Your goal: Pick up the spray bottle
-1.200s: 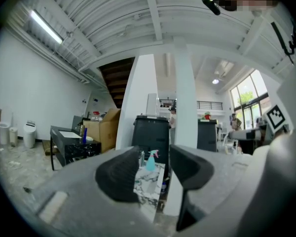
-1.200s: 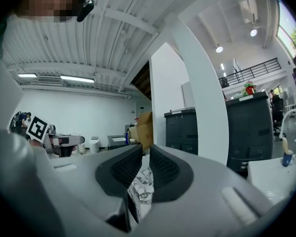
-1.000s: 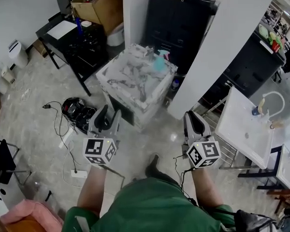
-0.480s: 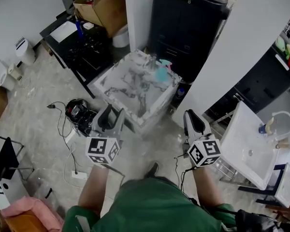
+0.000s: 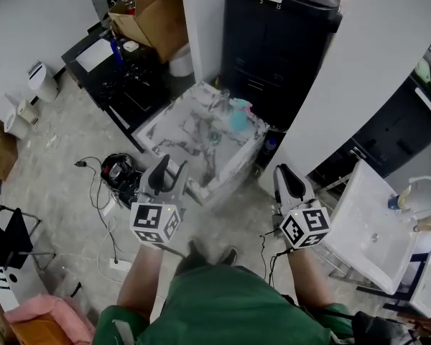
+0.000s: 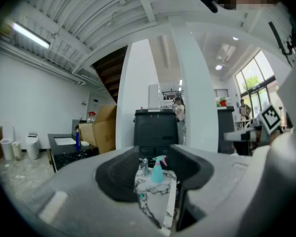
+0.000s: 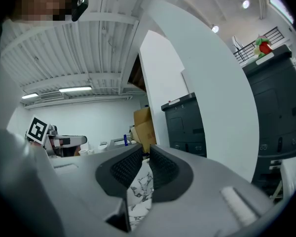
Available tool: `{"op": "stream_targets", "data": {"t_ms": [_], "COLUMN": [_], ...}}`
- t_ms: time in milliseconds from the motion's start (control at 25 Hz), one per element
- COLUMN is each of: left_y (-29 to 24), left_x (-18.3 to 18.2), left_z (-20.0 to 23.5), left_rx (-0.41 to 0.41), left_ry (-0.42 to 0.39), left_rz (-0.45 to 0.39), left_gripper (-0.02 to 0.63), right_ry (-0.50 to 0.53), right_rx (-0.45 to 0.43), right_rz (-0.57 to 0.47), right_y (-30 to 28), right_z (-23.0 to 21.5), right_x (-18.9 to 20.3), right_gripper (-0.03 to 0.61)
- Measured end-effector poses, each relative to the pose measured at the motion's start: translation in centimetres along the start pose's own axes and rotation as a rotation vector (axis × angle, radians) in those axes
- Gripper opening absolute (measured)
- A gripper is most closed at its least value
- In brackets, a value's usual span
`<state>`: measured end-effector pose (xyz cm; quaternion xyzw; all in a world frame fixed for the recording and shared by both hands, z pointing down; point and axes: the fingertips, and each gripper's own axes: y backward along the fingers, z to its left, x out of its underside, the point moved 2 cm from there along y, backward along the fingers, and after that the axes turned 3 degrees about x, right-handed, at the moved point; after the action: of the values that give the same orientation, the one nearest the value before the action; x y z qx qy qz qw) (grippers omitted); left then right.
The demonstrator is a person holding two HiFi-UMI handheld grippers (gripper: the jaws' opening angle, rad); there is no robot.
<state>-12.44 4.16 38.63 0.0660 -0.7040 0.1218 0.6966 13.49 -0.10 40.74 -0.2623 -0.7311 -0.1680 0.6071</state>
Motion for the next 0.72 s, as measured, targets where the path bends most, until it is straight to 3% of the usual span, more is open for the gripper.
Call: {"op": "stream_targets", "data": {"t_ms": [400, 720], "left_y": [-5.4, -14.1], "left_x": [0.5, 1.3], "left_z": [2.0, 5.8], "left_rx": [0.066, 0.208], "left_ry": [-0.001, 0.015], "left_rz": [0.005, 0.009], "left_gripper": [0.195, 0.196], "right_ry": [-0.007, 0.017], "right_rx": [0.068, 0.193], "right_rz": [0.003, 0.014], "right_y": [-2.9, -8.0], "right_z": [-2.1, -3.0], "right_x": [0.2, -0.5], "right_gripper": [0.044, 0.044]}}
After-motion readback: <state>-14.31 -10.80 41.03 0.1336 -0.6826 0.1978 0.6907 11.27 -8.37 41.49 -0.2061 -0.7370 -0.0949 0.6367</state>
